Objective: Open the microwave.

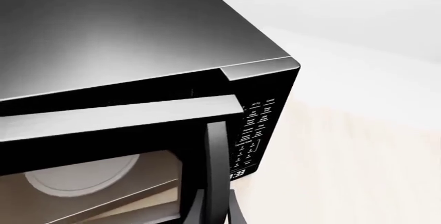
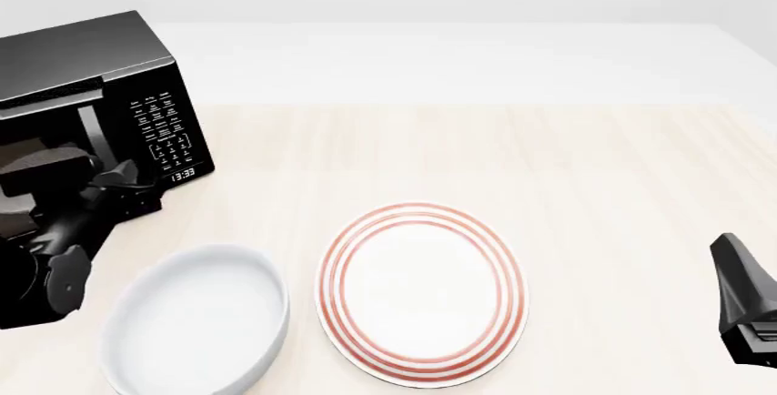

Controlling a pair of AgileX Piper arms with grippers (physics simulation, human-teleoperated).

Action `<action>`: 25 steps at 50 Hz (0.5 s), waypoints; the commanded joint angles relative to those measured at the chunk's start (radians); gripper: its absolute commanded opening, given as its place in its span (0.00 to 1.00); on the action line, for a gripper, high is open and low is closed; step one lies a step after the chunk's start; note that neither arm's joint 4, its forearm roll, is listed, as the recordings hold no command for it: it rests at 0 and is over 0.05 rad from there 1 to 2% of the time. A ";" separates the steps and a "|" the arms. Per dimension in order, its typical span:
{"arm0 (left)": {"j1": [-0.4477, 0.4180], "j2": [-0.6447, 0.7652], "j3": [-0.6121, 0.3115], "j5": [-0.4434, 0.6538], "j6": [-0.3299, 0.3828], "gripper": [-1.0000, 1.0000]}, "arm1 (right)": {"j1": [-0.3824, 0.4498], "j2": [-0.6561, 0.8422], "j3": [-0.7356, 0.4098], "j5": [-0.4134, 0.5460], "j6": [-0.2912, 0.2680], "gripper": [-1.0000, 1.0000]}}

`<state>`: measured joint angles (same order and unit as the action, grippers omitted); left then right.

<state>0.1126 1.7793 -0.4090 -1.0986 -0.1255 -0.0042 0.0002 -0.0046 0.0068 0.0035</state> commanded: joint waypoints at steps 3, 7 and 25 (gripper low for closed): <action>-0.061 -0.058 0.002 -0.001 -0.009 0.00 | 0.000 0.000 0.000 0.000 0.000 1.00; -0.051 -0.076 0.011 -0.001 -0.004 0.00 | 0.000 0.000 0.000 0.000 0.000 1.00; -0.081 -0.096 0.045 -0.023 0.000 0.00 | 0.000 0.000 0.000 0.000 0.000 1.00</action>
<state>0.1003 1.7335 -0.3513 -1.0959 -0.1110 -0.0042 0.0002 -0.0046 0.0068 0.0035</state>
